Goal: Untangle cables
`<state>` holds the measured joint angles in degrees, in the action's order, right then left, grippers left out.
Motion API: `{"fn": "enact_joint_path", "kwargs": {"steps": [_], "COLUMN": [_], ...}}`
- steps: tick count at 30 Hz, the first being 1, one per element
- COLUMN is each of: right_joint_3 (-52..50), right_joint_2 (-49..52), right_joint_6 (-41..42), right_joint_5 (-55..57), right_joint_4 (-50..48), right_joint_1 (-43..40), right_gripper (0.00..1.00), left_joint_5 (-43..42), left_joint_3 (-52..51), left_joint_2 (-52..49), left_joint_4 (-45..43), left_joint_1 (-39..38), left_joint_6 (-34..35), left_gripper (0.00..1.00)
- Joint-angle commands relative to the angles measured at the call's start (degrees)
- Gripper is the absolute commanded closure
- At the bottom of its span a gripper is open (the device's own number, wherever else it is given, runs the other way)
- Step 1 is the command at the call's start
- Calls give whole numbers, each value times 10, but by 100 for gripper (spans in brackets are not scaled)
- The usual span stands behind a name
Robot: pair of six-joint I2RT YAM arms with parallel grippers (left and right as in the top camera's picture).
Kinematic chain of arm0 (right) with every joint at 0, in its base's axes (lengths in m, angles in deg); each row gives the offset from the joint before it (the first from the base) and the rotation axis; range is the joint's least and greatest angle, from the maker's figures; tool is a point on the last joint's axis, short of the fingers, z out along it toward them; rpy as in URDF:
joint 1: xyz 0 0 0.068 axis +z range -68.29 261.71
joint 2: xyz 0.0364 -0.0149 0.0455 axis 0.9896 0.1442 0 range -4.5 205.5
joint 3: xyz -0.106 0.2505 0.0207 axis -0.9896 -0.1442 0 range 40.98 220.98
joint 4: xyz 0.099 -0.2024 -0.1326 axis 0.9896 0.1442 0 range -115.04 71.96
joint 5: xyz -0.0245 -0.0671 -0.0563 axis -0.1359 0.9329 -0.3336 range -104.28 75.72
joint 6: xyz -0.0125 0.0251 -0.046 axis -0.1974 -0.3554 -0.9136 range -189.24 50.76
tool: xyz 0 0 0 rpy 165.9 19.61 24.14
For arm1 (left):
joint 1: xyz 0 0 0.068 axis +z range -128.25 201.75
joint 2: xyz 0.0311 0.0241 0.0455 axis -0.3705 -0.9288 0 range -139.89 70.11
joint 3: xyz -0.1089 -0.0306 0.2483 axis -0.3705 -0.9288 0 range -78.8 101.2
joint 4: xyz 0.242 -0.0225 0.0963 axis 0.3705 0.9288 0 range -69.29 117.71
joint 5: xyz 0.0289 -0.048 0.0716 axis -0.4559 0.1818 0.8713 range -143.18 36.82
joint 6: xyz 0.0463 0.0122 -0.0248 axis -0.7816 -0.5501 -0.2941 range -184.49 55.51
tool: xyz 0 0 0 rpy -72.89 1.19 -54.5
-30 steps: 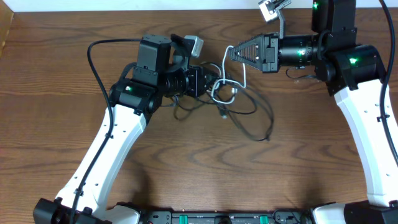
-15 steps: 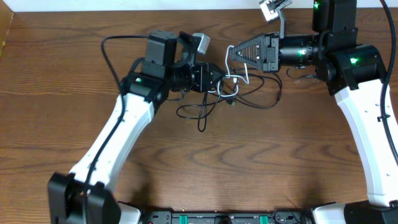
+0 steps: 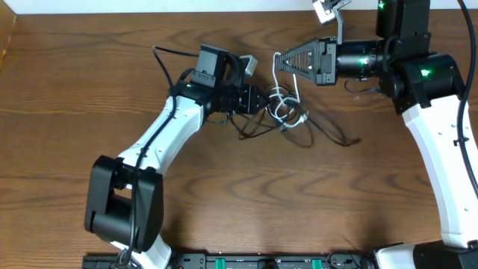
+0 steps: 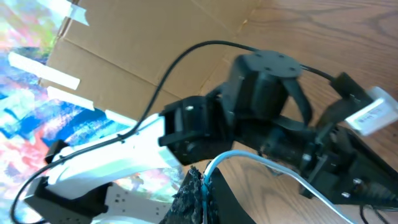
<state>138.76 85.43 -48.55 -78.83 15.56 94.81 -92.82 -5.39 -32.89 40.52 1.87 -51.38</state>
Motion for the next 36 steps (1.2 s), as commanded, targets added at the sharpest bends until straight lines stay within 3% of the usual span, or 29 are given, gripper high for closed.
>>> {"fn": "enact_joint_path", "kwargs": {"steps": [1, 19, 24, 32, 36], "right_joint_3": [17, 170, 208, 211, 211], "right_joint_2": [-12, -12, -12, -12, -12], "right_joint_6": [16, 79, 212, 535, 627], "right_joint_5": [-45, -83, -129, -149, -128], "right_joint_4": [-11, -33, -181, -557, -645], "right_joint_1": [-8, -60, -84, -143, -194], "right_gripper": [98, 99, 98, 98, 98], "left_joint_5": [49, 78, 91, 93, 93], "left_joint_3": [-4, -4, -4, -4, -4], "left_joint_2": [-2, -2, -2, -3, -5], "left_joint_4": [2, 4, 7, 7, 7], "left_joint_1": [-9, -10, -10, -10, -10], "left_joint_6": [-4, -3, -3, -3, -3], "left_gripper": [64, 64, 64, 64, 64]}}
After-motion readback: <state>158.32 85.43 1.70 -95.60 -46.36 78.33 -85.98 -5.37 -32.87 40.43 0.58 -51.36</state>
